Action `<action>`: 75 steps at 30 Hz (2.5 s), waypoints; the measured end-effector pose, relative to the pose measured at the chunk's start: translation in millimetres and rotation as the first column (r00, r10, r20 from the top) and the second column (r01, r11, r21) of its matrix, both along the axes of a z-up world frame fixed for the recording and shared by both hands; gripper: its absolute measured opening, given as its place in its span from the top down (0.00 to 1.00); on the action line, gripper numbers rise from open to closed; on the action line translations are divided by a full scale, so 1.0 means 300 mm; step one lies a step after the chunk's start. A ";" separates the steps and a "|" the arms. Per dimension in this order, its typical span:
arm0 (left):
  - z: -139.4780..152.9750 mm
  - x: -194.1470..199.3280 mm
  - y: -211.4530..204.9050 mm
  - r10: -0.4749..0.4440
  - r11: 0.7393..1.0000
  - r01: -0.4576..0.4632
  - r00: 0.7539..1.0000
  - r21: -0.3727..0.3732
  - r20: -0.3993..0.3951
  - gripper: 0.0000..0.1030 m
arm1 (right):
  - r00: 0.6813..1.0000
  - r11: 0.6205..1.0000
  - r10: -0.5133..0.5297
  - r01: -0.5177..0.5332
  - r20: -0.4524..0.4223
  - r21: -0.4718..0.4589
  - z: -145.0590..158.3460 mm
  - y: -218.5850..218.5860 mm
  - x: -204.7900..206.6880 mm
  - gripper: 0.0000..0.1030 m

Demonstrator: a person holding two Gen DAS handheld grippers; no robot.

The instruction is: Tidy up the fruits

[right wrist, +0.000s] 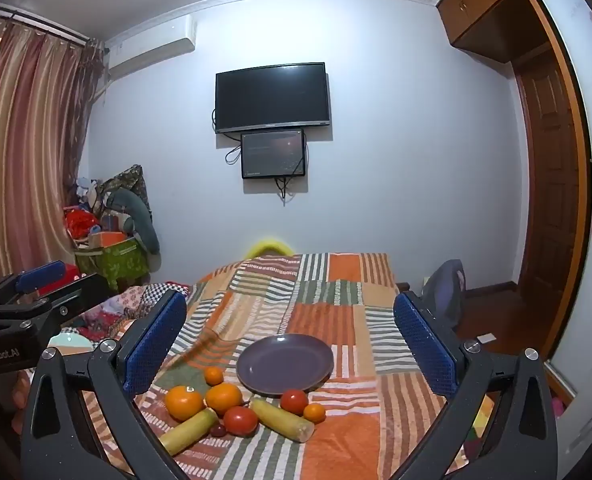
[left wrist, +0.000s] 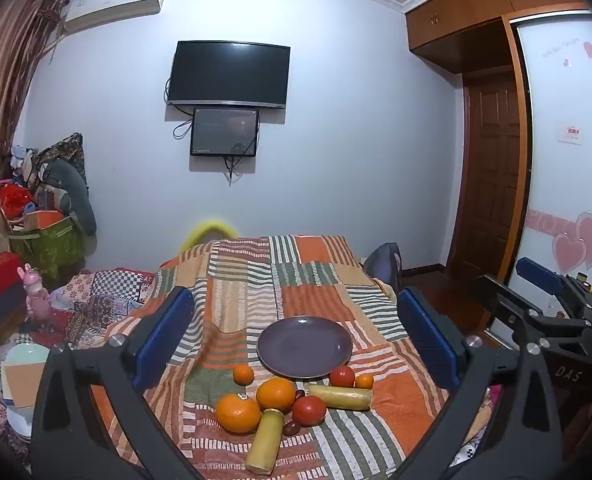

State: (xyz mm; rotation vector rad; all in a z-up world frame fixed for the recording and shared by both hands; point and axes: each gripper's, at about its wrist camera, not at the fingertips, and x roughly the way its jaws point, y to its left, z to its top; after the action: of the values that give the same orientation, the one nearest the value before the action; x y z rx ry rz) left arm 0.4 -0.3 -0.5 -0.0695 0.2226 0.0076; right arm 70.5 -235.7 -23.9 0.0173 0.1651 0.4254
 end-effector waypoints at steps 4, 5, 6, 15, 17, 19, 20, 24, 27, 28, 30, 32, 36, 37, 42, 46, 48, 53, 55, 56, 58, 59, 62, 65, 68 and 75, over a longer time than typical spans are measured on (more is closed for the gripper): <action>-0.009 0.008 0.007 -0.004 1.000 0.004 1.000 -0.007 -0.023 0.00 | 1.000 1.000 0.009 -0.009 -0.004 -0.003 0.004 0.006 -0.002 0.00; -0.010 0.010 0.009 -0.004 1.000 0.004 1.000 -0.010 -0.024 0.00 | 1.000 1.000 0.010 -0.010 -0.004 -0.001 0.006 0.006 -0.003 0.00; -0.010 0.011 0.012 -0.005 1.000 0.005 1.000 -0.012 -0.025 0.00 | 1.000 1.000 0.011 -0.011 -0.005 0.000 0.005 0.000 -0.002 0.00; -0.024 0.029 0.013 -0.013 1.000 0.012 1.000 -0.019 -0.020 0.00 | 1.000 1.000 0.019 -0.019 -0.011 -0.009 -0.013 0.013 0.004 0.00; -0.018 0.018 0.004 -0.014 1.000 0.014 1.000 -0.014 -0.014 0.00 | 1.000 1.000 0.021 -0.021 -0.012 -0.006 -0.017 0.012 0.007 0.00; -0.019 0.019 0.002 -0.013 1.000 0.012 1.000 -0.008 -0.015 0.00 | 1.000 1.000 0.020 -0.020 -0.011 -0.007 -0.018 0.010 0.008 0.00; -0.019 0.019 0.001 -0.013 1.000 0.013 1.000 -0.006 -0.015 0.00 | 1.000 1.000 0.019 -0.019 -0.009 -0.007 -0.018 0.009 0.007 0.00; -0.014 0.019 0.001 -0.014 1.000 0.014 1.000 -0.008 -0.017 0.00 | 1.000 1.000 0.019 -0.019 -0.006 -0.002 -0.019 0.005 0.003 0.00; -0.012 0.019 0.003 -0.018 1.000 0.018 1.000 -0.011 -0.019 0.00 | 1.000 1.000 0.019 -0.019 -0.005 0.000 -0.017 0.006 0.002 0.00; -0.012 0.020 0.003 -0.018 1.000 0.017 1.000 -0.010 -0.020 0.00 | 1.000 1.000 0.018 -0.018 -0.005 0.000 -0.013 0.006 0.000 0.00; -0.014 0.021 0.002 -0.018 1.000 0.018 1.000 -0.009 -0.020 0.00 | 1.000 1.000 0.017 -0.017 -0.006 0.001 -0.016 0.006 -0.001 0.00; -0.015 0.021 0.002 -0.018 1.000 0.017 1.000 -0.009 -0.020 0.00 | 1.000 1.000 0.018 -0.018 -0.006 0.001 -0.013 0.006 -0.001 0.00; -0.014 0.021 0.002 -0.017 1.000 0.017 1.000 -0.009 -0.020 0.00 | 1.000 1.000 0.017 -0.017 -0.004 0.000 -0.011 0.005 -0.001 0.00; -0.014 0.021 0.002 -0.017 1.000 0.017 1.000 -0.009 -0.020 0.00 | 1.000 1.000 0.018 -0.018 -0.005 0.001 -0.010 0.005 0.000 0.00; -0.015 0.020 0.002 -0.018 1.000 0.018 1.000 -0.009 -0.020 0.00 | 1.000 1.000 0.016 -0.016 -0.001 0.003 -0.010 0.003 -0.003 0.00; -0.014 0.019 0.003 -0.021 1.000 0.021 1.000 -0.011 -0.021 0.00 | 1.000 1.000 0.015 -0.015 0.000 0.005 -0.009 0.004 -0.005 0.00; -0.016 0.020 0.002 -0.023 1.000 0.023 0.999 -0.011 -0.023 0.00 | 1.000 1.000 0.017 -0.017 -0.001 0.004 -0.008 0.004 -0.005 0.00; -0.020 0.023 0.000 -0.024 1.000 0.024 0.999 -0.010 -0.024 0.00 | 1.000 1.000 0.017 -0.017 -0.001 0.005 -0.005 0.004 -0.003 0.00; -0.020 0.023 0.000 -0.024 1.000 0.023 0.999 -0.010 -0.024 0.00 | 1.000 1.000 0.017 -0.017 -0.001 0.005 -0.005 0.004 -0.004 0.00; -0.019 0.023 0.000 -0.023 1.000 0.023 0.999 -0.010 -0.024 0.00 | 1.000 1.000 0.017 -0.017 -0.001 0.005 -0.004 0.004 -0.004 0.00; -0.021 0.024 0.000 -0.024 1.000 0.024 0.999 -0.011 -0.024 0.00 | 1.000 1.000 0.017 -0.017 -0.001 0.004 -0.003 0.004 -0.004 0.00; -0.021 0.025 0.000 -0.023 1.000 0.023 0.999 -0.011 -0.024 0.00 | 1.000 1.000 0.018 -0.018 -0.001 0.005 -0.004 0.004 -0.004 0.00; -0.022 0.025 -0.001 -0.024 1.000 0.024 0.999 -0.010 -0.024 0.00 | 1.000 1.000 0.017 -0.017 -0.001 0.005 -0.002 0.004 -0.004 0.00; -0.019 0.024 0.000 -0.023 1.000 0.023 0.999 -0.010 -0.024 0.00 | 1.000 1.000 0.017 -0.017 -0.001 0.005 -0.004 0.004 -0.004 0.00; -0.019 0.025 0.000 -0.026 1.000 0.026 0.999 -0.010 -0.025 0.00 | 1.000 1.000 0.018 -0.018 -0.001 0.005 -0.004 0.004 -0.004 0.00; -0.019 0.027 -0.006 -0.030 1.000 0.030 0.999 -0.008 -0.024 0.00 | 1.000 1.000 0.021 -0.021 -0.003 0.003 0.001 0.008 -0.012 0.00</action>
State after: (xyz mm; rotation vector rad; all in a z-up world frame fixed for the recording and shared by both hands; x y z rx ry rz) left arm 8.4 -2.1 -6.4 -0.0733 0.2477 -0.0223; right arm 66.9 -233.1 -23.5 0.0194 0.1672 0.4467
